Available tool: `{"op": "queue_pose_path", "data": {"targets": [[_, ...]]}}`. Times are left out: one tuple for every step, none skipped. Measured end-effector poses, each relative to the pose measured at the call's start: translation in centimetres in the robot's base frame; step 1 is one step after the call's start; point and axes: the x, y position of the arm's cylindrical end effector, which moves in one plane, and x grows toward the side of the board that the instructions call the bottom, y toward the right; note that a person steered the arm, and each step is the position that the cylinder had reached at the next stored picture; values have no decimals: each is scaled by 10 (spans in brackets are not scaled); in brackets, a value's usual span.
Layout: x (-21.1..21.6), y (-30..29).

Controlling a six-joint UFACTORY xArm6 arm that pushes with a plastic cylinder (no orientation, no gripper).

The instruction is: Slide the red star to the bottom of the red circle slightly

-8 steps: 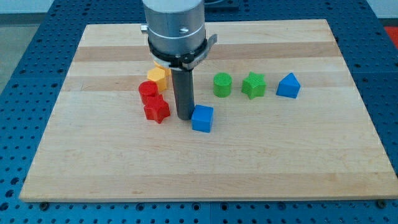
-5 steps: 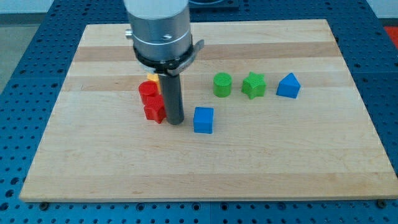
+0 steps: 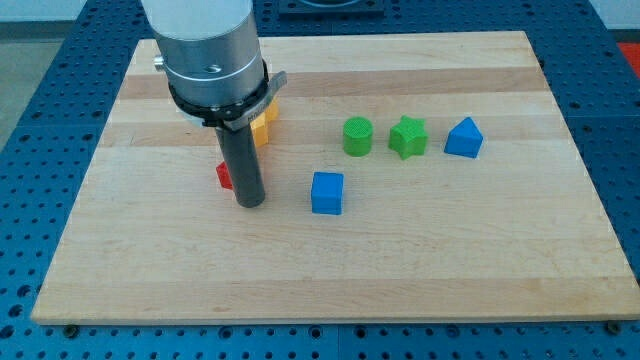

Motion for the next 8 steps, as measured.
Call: {"op": "queue_pose_path", "data": {"targets": [[0, 1], [0, 1], [10, 1], [12, 1], [12, 1], [12, 16], [12, 42], [12, 75]]}}
